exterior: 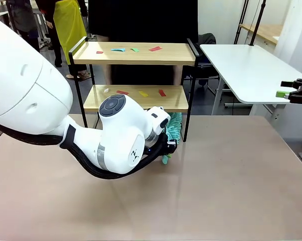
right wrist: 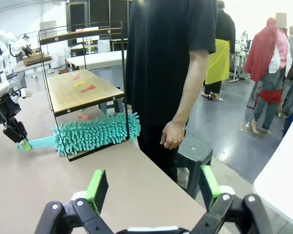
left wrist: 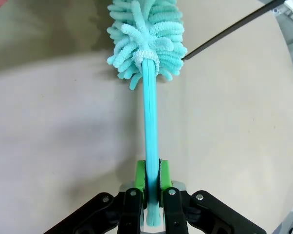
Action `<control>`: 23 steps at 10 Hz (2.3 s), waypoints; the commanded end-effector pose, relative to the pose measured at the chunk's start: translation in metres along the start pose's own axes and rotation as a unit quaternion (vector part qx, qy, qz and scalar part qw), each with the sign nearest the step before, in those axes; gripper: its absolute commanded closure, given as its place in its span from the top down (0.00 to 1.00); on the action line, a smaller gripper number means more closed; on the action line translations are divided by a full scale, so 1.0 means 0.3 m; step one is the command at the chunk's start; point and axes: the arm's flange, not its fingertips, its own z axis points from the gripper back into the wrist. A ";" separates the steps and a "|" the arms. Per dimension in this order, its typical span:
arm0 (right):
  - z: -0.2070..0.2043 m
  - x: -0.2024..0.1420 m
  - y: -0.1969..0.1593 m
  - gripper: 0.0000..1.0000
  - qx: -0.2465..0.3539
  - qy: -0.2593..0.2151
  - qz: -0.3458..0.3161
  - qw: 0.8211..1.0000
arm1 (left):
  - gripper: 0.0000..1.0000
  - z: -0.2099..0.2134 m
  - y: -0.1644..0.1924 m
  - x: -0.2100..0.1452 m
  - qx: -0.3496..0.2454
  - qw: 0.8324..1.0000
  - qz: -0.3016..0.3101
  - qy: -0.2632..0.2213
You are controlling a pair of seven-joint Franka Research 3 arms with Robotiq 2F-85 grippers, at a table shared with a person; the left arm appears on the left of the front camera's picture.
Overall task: Clean the shelf.
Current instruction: Clean the specific section of the Shelf indicated by the human with the Duster.
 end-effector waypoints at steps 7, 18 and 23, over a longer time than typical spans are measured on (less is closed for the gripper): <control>-0.008 0.018 0.003 1.00 -0.004 0.006 -0.006 1.000 | 0.13 0.066 0.114 0.033 0.038 0.996 0.038 0.076; -0.008 0.018 0.003 1.00 -0.004 0.006 -0.006 1.000 | 0.13 0.374 0.459 0.021 0.197 0.971 0.070 0.112; -0.008 0.018 0.003 1.00 -0.004 0.006 -0.006 1.000 | 0.13 0.507 0.450 -0.037 0.314 0.947 0.026 0.057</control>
